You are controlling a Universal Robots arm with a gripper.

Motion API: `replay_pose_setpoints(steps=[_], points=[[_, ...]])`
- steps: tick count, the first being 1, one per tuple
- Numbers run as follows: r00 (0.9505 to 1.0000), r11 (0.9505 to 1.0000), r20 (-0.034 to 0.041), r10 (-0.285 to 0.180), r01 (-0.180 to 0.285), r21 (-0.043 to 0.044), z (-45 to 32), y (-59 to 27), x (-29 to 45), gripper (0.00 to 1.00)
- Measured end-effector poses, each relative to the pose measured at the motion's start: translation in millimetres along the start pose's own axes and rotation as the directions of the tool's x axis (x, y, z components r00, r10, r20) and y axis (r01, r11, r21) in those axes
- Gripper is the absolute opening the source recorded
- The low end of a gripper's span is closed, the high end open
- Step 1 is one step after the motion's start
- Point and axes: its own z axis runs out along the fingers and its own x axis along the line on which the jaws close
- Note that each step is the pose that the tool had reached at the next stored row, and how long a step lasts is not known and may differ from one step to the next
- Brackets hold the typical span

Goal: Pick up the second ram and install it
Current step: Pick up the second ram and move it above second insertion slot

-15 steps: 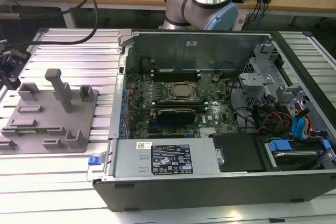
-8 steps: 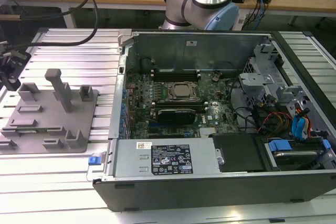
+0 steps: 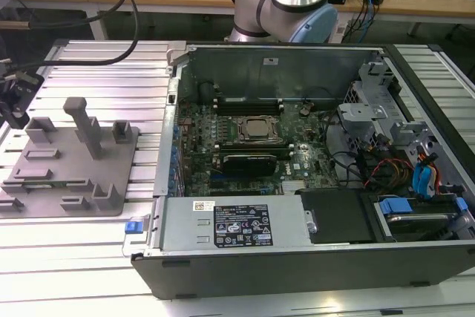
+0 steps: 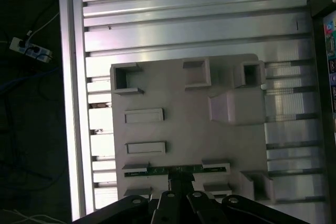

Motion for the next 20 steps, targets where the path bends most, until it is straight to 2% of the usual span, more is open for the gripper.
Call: replay_pose_setpoints(steps=[7,15,20], points=[[0.9983,0.9983,-0.0023,-0.058,0.058,0.0027,0.0,0.0,0.4,0.08],[0.9951,0.9951,-0.0040,-0.099,0.099,0.0046,0.0,-0.1,0.7,0.08],[0.9910,0.9910,-0.0054,-0.134,0.134,0.0060,0.1,-0.1,1.4,0.08]])
